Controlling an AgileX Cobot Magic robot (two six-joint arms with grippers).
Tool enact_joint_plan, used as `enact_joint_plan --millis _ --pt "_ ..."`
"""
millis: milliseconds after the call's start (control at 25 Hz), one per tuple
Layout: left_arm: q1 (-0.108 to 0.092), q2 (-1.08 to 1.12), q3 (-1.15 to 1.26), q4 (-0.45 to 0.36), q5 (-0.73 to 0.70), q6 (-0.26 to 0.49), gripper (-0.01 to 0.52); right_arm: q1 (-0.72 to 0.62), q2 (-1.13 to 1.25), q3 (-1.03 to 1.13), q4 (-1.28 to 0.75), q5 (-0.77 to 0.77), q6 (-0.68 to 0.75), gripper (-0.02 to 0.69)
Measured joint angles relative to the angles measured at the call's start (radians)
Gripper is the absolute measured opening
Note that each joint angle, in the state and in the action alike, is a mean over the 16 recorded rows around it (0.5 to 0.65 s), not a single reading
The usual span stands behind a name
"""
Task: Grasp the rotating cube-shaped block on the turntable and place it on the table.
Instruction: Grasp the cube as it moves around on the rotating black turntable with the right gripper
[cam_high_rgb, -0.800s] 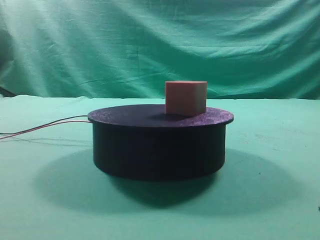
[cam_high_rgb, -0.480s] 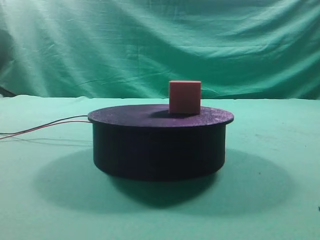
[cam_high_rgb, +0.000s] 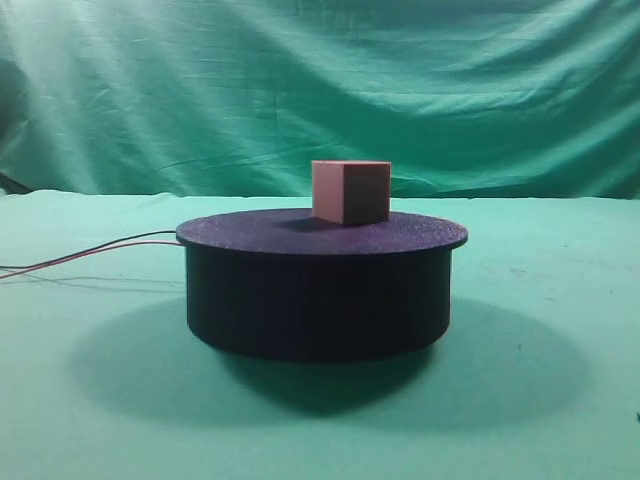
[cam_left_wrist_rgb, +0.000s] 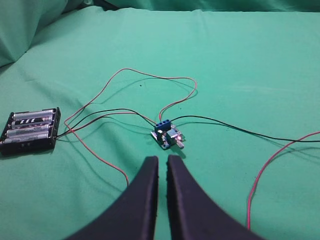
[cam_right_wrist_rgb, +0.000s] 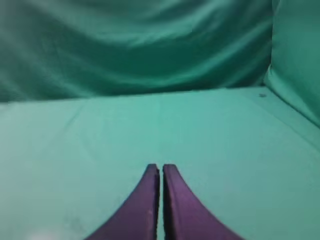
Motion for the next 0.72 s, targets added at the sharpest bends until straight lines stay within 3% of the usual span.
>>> enact_joint_plan --millis 320,720 --pt "0.0 0.0 0.0 0.0 0.0 0.0 0.0 0.006 0.167 -0.147 0.103 0.119 -0.042 0.0" --pt "0.0 0.0 0.0 0.0 0.0 0.0 0.0 0.131 0.493 -0.3 0.352 0.39 -0.351 0.0"
